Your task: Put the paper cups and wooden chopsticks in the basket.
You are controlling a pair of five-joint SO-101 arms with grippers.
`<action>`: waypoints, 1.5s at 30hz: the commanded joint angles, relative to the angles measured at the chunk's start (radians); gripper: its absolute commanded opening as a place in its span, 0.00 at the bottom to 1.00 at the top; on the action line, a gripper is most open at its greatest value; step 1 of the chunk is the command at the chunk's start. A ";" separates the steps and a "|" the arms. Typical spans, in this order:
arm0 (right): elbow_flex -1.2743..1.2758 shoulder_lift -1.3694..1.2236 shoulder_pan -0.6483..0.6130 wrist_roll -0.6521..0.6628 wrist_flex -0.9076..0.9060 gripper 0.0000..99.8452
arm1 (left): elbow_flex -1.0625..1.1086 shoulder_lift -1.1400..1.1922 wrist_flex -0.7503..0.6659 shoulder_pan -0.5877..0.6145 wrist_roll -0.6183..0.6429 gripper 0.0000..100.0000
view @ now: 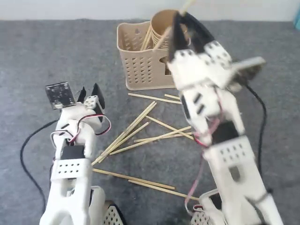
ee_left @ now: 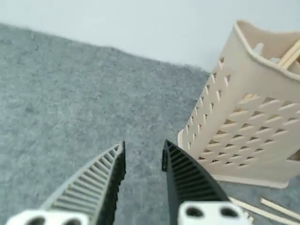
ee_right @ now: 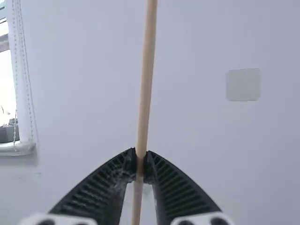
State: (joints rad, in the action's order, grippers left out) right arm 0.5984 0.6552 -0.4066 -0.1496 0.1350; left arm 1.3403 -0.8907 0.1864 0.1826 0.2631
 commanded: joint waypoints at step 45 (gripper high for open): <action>-0.624 -0.053 -0.025 0.078 -1.558 0.15 | 0.042 -0.034 -0.110 -0.031 -0.071 0.12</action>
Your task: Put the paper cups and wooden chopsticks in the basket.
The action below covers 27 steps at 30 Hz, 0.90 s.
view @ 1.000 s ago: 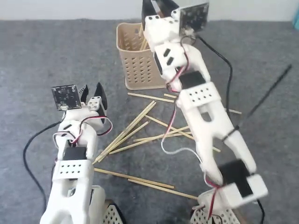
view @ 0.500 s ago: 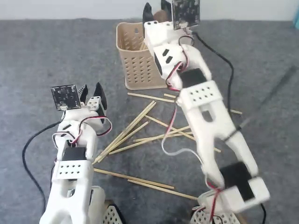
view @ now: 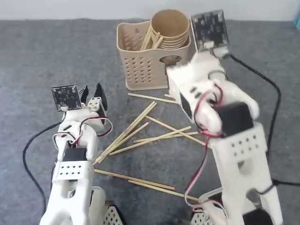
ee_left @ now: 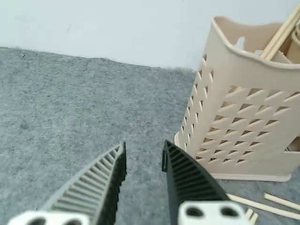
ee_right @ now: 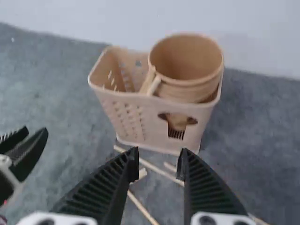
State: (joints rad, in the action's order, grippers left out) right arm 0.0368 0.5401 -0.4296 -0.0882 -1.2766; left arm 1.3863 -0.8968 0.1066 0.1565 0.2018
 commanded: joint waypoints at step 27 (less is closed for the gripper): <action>0.855 0.064 -0.001 0.311 0.286 0.15 | -0.119 0.198 -0.031 -0.005 -0.077 0.12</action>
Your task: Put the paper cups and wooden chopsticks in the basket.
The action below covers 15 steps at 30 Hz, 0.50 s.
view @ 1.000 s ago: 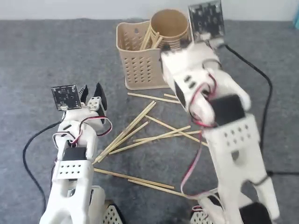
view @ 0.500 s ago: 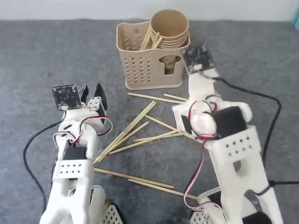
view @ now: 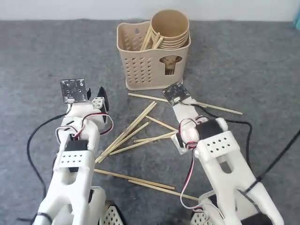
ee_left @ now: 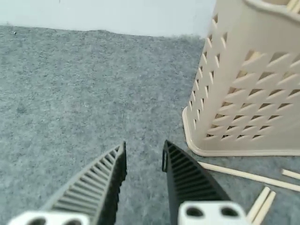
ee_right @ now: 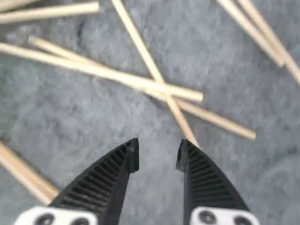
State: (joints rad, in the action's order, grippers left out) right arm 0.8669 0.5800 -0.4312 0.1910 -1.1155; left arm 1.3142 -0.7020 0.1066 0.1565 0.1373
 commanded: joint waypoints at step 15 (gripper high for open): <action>0.054 -0.051 0.022 0.066 0.323 0.15 | -0.047 0.009 -0.031 -0.025 -0.014 0.12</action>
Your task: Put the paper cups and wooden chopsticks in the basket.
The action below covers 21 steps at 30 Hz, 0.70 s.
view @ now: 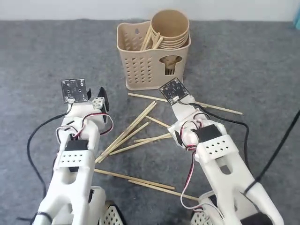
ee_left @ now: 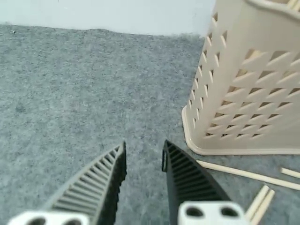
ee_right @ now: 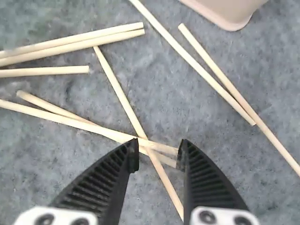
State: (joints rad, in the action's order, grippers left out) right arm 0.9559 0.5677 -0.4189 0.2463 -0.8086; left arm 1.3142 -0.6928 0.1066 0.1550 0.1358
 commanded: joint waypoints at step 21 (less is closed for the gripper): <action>-0.379 -0.613 -0.099 0.222 0.021 0.15 | -0.045 0.000 -0.031 -0.026 -0.012 0.12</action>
State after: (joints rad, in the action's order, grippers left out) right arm 0.6398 -0.0184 -0.5125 0.4058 -0.8071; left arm 1.3142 -0.6912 0.1066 0.1366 0.1358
